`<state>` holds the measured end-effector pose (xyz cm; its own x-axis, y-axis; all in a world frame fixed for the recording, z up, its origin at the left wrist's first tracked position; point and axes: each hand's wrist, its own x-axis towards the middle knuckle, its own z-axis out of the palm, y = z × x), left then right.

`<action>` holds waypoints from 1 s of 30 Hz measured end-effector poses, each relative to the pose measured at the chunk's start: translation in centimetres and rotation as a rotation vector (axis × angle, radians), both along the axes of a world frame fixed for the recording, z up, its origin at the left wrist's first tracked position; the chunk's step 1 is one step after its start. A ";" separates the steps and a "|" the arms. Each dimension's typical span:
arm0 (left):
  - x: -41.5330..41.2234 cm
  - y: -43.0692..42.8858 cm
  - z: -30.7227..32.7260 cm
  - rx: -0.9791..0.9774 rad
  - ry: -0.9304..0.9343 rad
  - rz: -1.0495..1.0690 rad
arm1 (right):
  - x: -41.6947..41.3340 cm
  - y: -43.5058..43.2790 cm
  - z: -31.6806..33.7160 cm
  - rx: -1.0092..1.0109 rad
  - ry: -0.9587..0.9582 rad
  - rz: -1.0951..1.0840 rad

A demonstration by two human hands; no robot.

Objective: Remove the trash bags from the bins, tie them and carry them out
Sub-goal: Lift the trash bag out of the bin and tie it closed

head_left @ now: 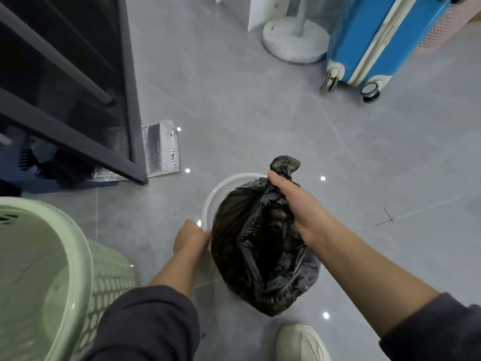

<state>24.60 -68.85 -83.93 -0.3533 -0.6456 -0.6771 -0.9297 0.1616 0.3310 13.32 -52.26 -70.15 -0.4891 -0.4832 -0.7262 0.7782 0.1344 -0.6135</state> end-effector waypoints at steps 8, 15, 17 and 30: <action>-0.6 -0.5 -0.5 -0.029 0.079 0.056 | 0.3 0.8 0.8 -0.034 -0.053 0.003; 1.3 -1.6 6.1 -0.138 0.353 -0.023 | 1.1 1.7 6.2 -0.004 -0.024 0.075; 2.0 -1.7 9.0 -0.191 0.431 -0.062 | 1.6 1.6 7.8 0.016 -0.003 0.092; 9.0 -4.6 26.1 -0.541 0.657 -0.046 | 5.0 0.1 17.5 0.184 0.132 0.126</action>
<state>33.55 -73.46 -57.78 -0.6001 -0.7967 0.0722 -0.5647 0.4858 0.6671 18.31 -52.12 -52.61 -0.5300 -0.4125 -0.7409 0.6627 0.3438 -0.6654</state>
